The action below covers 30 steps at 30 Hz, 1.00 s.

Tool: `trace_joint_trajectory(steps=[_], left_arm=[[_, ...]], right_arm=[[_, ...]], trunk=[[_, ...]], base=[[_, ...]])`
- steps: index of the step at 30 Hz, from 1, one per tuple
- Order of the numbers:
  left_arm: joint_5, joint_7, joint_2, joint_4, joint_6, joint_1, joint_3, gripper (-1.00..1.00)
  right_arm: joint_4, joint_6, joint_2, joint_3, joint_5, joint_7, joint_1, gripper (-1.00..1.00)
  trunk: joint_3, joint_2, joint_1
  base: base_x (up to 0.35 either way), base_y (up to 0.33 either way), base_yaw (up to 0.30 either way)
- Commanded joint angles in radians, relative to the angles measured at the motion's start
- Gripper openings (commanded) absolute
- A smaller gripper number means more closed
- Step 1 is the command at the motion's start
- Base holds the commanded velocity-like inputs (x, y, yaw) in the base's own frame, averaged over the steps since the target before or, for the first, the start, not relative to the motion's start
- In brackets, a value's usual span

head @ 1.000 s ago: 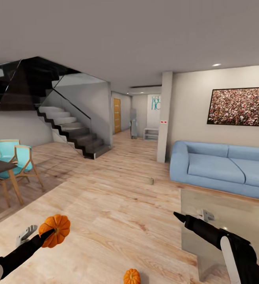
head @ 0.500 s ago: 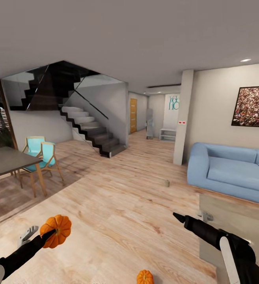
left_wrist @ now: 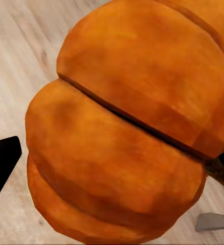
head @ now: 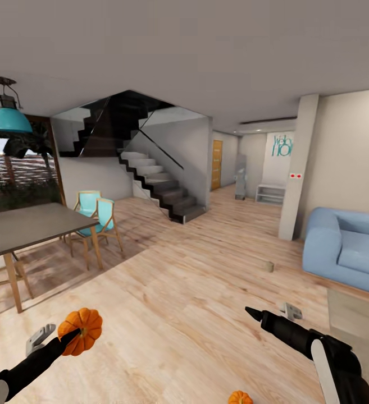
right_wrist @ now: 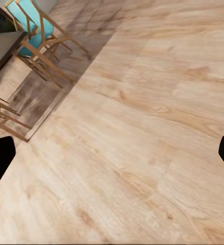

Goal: Place each of the two pumpkins and all three candles from the living room inside a cabinet in the living room (use any cabinet), then make sure every cabinet is closed, and position the cauldron so it is next to a table in the living room.

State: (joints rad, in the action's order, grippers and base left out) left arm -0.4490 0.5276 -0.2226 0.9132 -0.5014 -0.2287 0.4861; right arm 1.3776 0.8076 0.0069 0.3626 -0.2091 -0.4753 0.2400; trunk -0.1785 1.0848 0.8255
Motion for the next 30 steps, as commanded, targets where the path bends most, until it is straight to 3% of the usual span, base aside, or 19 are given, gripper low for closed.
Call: trace_joint_trajectory(steps=[1,7,21,30], left_arm=[[-0.014,0.002,0.0,0.0,-0.009,-0.001,0.002,-1.0],[-0.014,0.001,0.0,0.0,-0.009,-0.001,0.002,-1.0],[-0.012,0.031,0.0,0.0,-0.008,0.0,0.002,-1.0],[-0.006,0.032,0.0,0.0,-0.006,0.0,0.002,-1.0]], right_arm=[[0.001,0.007,0.001,0.003,-0.001,-0.003,0.001,1.0],[-0.001,0.007,0.001,0.002,0.0,-0.003,0.001,1.0],[-0.002,0.007,0.001,0.002,-0.002,-0.003,0.001,1.0],[-0.002,0.007,0.001,0.003,-0.006,-0.003,0.001,1.0]], trunk=[[-0.001,0.001,0.0],[-0.001,0.001,0.0],[-0.001,0.001,0.0],[-0.001,0.001,0.0]], base=[[0.0,0.292,0.28],[0.0,0.242,0.28],[0.008,0.021,0.28],[0.219,0.101,0.28]])
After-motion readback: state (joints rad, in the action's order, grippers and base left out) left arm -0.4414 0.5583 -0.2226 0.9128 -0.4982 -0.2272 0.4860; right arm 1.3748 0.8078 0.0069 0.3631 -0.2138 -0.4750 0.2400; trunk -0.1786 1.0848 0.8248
